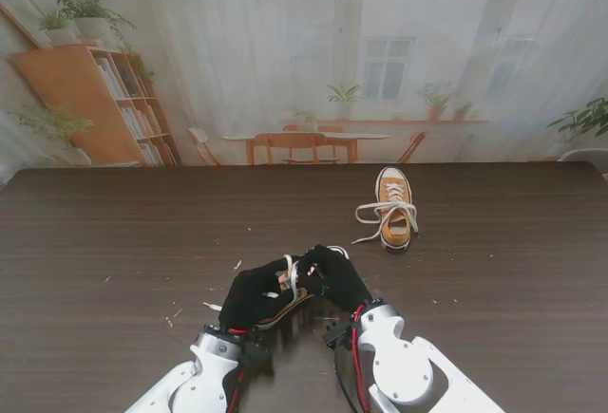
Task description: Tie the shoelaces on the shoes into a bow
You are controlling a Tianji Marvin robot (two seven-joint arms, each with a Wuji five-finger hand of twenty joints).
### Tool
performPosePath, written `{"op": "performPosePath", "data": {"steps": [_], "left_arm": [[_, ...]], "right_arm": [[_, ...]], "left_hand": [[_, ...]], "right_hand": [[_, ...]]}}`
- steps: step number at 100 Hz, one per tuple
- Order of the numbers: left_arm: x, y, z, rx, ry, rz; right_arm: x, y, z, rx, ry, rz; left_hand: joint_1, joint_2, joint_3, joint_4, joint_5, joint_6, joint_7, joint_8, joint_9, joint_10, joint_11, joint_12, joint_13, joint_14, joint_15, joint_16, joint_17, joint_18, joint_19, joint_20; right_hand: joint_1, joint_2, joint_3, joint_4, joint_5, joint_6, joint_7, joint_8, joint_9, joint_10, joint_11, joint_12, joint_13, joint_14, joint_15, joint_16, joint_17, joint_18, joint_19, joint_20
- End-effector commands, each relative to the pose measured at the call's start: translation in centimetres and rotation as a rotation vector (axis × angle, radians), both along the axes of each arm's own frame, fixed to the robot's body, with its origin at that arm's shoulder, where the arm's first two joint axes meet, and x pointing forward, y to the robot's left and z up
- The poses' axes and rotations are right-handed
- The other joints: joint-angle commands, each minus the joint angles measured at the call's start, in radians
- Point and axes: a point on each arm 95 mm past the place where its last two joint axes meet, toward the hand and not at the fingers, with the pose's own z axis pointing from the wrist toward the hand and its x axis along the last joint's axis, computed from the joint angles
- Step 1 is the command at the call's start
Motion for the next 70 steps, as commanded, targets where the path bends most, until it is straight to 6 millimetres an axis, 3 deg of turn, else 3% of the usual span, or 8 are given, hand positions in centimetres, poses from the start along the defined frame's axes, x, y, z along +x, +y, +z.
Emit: {"op": "performPosePath", "data": {"steps": [1, 32, 52, 70], "left_arm": [[-0.11, -0.23, -0.19, 0.007, 0.002, -0.013], [-0.1, -0.33, -0.25, 0.012, -0.016, -0.011], [-0.13, -0.46, -0.36, 0.034, -0.042, -0.017], [-0.2, -0.45, -0.43, 0.047, -0.057, -0.017]], "right_arm": [[-0.24, 0.15, 0.04, -0.004, -0.004, 0.016], [-0.41, 0.03, 0.22, -0.003, 0.029, 0.044], [-0.52, 0.25, 0.32, 0.001, 0.055, 0.055], [-0.5, 0.3, 0.34, 0.052, 0.113, 0.033]], "left_hand": [[-0.033, 0.0, -0.019, -0.004, 0.018, -0.157, -0.01, 0.008, 0.046, 0.001, -0.007, -0.006, 0.021, -0.032, 0.006, -0.014, 0.014, -0.102, 0.219, -0.011], [-0.028, -0.001, -0.017, -0.003, 0.017, -0.157, -0.01, 0.008, 0.046, 0.003, -0.007, -0.005, 0.021, -0.031, 0.006, -0.014, 0.015, -0.105, 0.221, -0.011], [-0.028, -0.003, -0.017, -0.003, 0.019, -0.157, -0.01, 0.008, 0.048, 0.003, -0.007, -0.005, 0.021, -0.033, 0.008, -0.013, 0.015, -0.11, 0.223, -0.011], [-0.028, -0.005, -0.016, -0.002, 0.019, -0.157, -0.01, 0.008, 0.049, 0.002, -0.007, -0.005, 0.021, -0.034, 0.008, -0.013, 0.015, -0.112, 0.224, -0.011]], "right_hand": [[-0.042, -0.003, -0.048, 0.012, 0.018, 0.006, -0.051, -0.038, -0.029, 0.005, -0.018, 0.017, -0.031, -0.003, -0.017, -0.001, -0.025, 0.004, -0.016, 0.017], [-0.068, -0.005, -0.06, 0.058, 0.028, 0.038, -0.18, -0.044, -0.068, 0.009, -0.038, 0.02, -0.08, -0.009, -0.033, 0.005, -0.072, -0.012, -0.039, 0.024], [-0.013, -0.108, -0.042, 0.014, -0.008, 0.028, -0.152, 0.013, -0.077, 0.0, -0.033, 0.023, -0.082, -0.026, -0.037, 0.006, -0.072, -0.036, -0.045, 0.024], [0.029, -0.167, -0.025, -0.016, -0.029, 0.024, -0.126, 0.017, -0.083, -0.002, -0.029, 0.021, -0.087, -0.032, -0.039, 0.005, -0.077, -0.048, -0.051, 0.02]]}}
